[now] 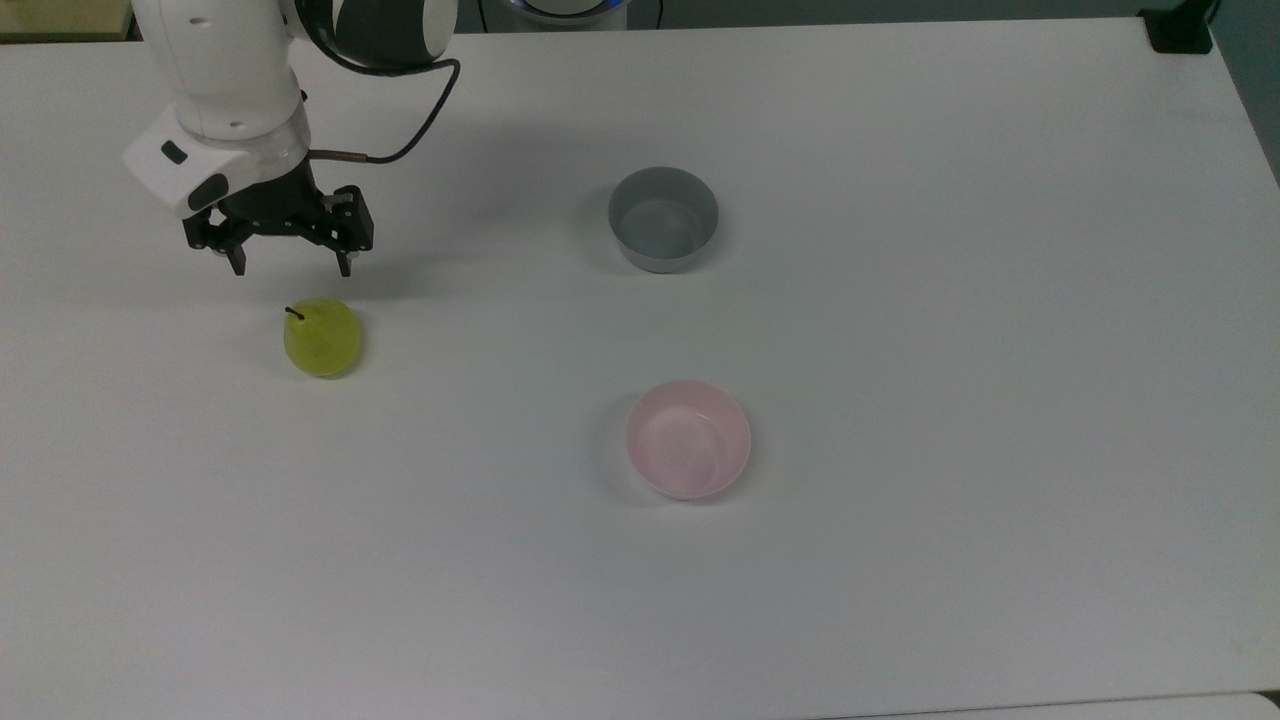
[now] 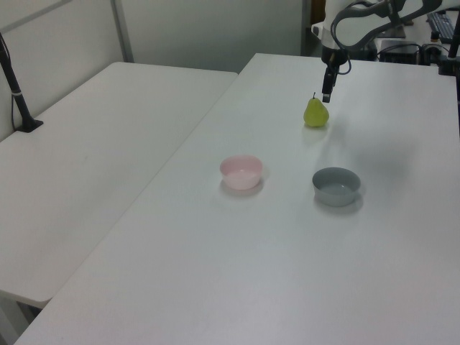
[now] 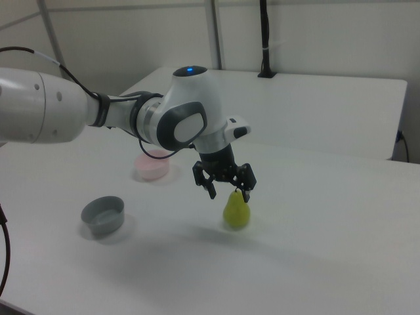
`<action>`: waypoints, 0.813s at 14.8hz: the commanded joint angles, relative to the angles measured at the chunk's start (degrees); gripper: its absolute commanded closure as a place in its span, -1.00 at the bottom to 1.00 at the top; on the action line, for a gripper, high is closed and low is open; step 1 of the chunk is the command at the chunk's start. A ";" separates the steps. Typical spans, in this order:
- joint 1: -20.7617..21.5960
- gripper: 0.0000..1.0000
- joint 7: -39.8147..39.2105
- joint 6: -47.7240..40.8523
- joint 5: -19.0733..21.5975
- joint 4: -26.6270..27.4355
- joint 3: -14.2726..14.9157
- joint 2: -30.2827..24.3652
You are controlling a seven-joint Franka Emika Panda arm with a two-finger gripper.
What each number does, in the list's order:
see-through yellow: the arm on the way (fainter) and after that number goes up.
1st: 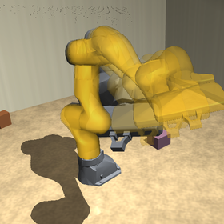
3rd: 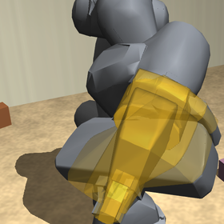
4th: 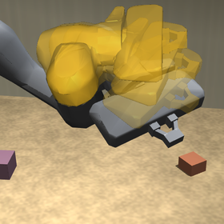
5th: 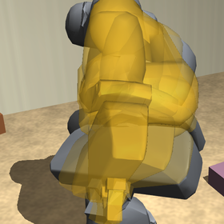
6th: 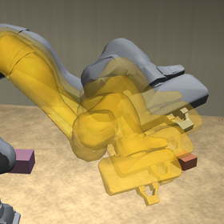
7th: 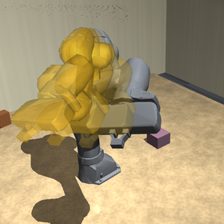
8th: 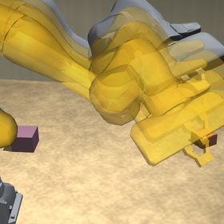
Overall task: Place the pear in the bowl
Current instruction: 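Move the open gripper over the green pear and lower onto it, then close the gripper around the green pear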
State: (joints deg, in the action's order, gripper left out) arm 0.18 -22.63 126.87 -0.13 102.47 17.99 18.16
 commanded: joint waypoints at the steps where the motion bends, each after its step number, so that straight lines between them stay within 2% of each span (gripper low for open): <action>1: 0.88 -1.00 -1.89 3.55 0.30 0.10 0.82 2.13; 9: 2.02 -1.00 -1.28 8.03 0.66 -0.78 0.55 6.97; 12: 2.02 -0.84 -1.80 9.53 0.39 -0.87 0.55 8.12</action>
State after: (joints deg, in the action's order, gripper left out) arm 1.71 -23.20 134.42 -0.13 102.19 17.92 25.00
